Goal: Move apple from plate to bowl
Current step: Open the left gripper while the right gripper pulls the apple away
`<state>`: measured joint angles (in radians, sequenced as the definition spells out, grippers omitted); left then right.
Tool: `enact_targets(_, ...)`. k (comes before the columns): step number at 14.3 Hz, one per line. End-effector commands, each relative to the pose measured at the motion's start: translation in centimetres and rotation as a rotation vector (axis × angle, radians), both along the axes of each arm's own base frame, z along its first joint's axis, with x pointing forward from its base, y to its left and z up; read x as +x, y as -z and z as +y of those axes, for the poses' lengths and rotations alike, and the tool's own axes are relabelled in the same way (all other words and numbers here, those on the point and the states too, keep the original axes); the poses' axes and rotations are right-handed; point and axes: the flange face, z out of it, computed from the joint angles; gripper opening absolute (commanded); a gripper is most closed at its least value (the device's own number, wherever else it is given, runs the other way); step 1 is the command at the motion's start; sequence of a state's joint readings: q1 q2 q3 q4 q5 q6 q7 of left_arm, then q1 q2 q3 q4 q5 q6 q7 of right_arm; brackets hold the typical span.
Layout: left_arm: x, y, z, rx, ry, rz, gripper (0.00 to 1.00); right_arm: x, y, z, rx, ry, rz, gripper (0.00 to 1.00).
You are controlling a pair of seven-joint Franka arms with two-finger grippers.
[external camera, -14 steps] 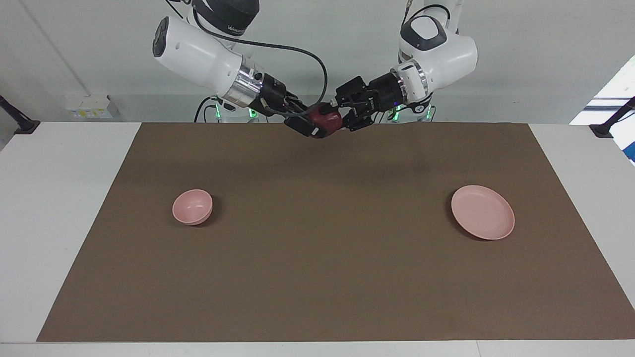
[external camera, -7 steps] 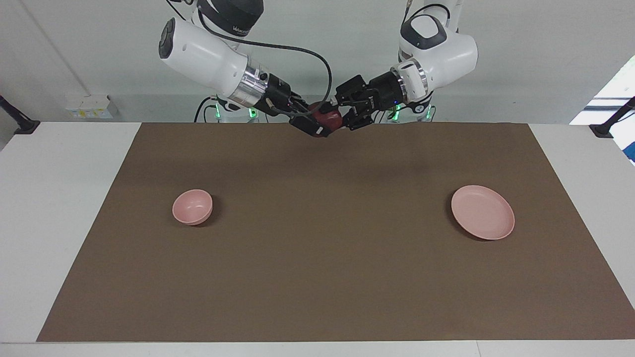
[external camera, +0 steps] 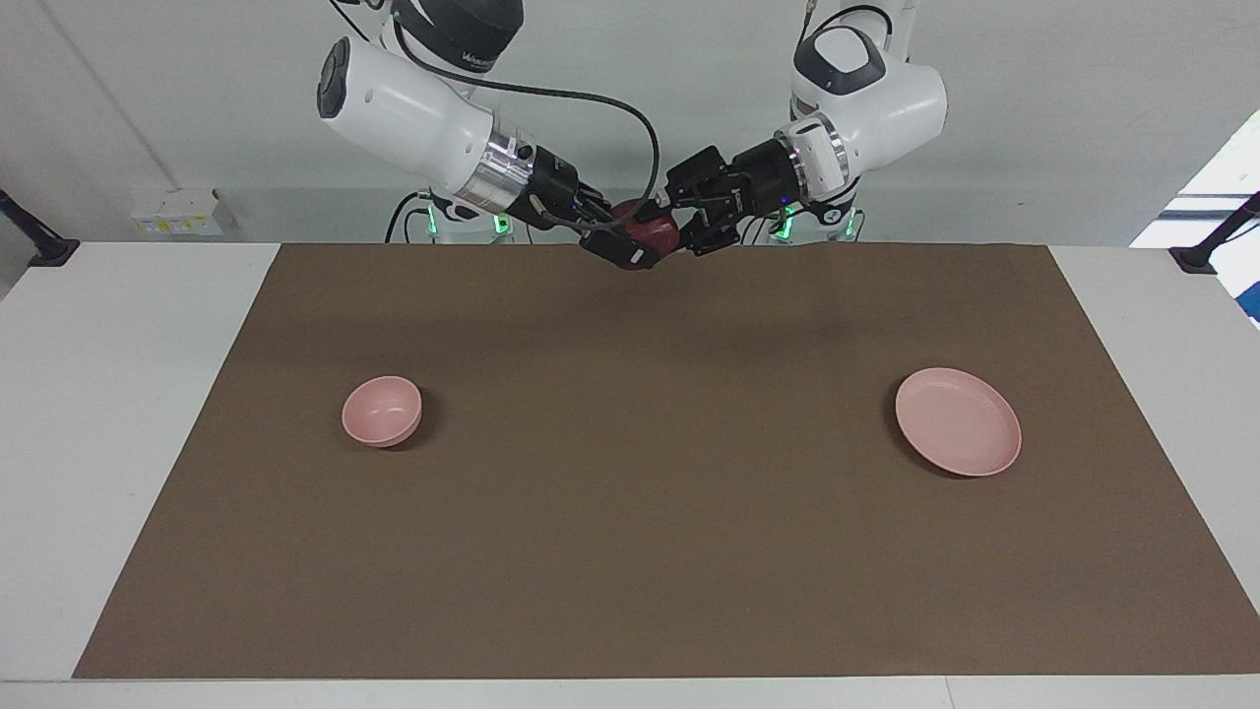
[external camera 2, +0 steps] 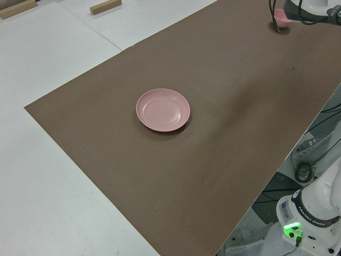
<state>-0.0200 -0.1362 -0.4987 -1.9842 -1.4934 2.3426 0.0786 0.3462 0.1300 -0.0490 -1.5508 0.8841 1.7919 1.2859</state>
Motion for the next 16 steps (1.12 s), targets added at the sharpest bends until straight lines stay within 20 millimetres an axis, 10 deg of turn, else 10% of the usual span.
enact_targets(1, -0.6, -0.5, 0.7, -0.006, -0.027, -0.007, 0.4, 0.0, 0.0, -0.7, 0.015, -0.03, -0.012, 0.0)
enact_targets(2, -0.6, -0.6, 0.5, -0.007, -0.017, -0.012, 0.73, 0.0, 0.0, -0.8, 0.015, -0.03, -0.014, 0.0)
enact_targets(4, -0.6, -0.6, 0.4, -0.007, -0.021, -0.009, 1.0, 0.1, 0.1, -1.0, 0.014, -0.029, -0.017, 0.0)
enact_targets(10, -0.2, -0.5, 0.7, 0.049, 0.006, -0.039, 1.0, 0.4, 0.4, -3.1, -0.007, -0.101, -0.075, 0.0)
enact_targets(16, -1.2, 2.1, 0.6, 0.529, 0.256, -0.083, 1.0, 0.5, 2.8, -8.0, -0.226, -0.394, -0.274, 0.0)
